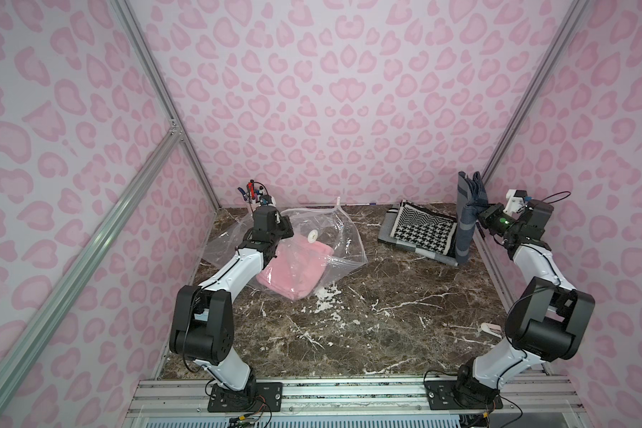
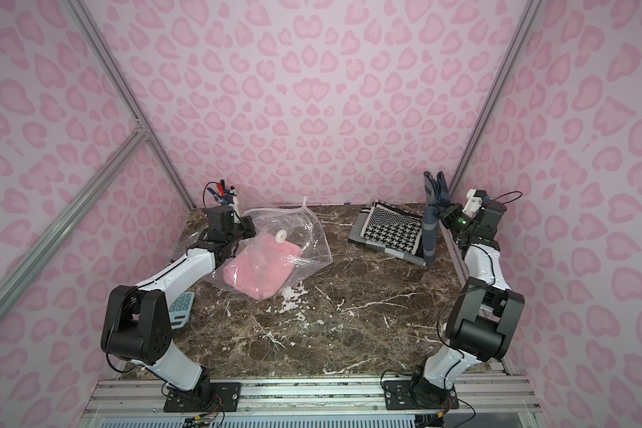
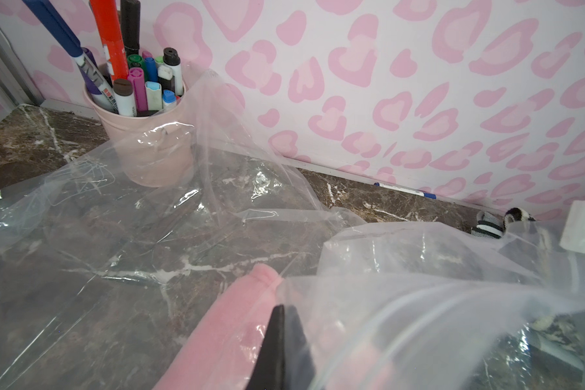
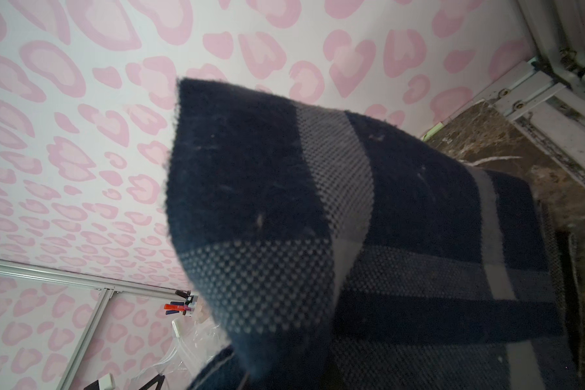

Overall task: Take the blanket out of the vacuum bag
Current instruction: Place the blanket at the corner of the board.

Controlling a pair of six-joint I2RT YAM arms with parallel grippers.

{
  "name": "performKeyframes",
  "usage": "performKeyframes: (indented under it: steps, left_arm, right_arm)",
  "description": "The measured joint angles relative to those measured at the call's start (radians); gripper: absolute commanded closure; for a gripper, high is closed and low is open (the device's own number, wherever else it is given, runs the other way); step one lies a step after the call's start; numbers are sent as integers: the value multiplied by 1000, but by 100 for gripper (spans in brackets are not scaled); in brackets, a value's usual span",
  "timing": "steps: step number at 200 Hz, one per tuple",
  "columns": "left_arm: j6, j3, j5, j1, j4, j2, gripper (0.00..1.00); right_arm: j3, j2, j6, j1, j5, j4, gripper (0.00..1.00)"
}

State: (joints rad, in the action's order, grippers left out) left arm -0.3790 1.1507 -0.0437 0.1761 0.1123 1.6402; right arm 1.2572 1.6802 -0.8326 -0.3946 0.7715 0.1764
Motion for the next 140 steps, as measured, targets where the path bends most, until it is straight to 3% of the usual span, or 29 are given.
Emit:
performKeyframes:
  steps: [140]
  left_arm:
    - [-8,-17,10,-1,22,1,96]
  right_arm:
    - [45,88,-17,143,-44,14,100]
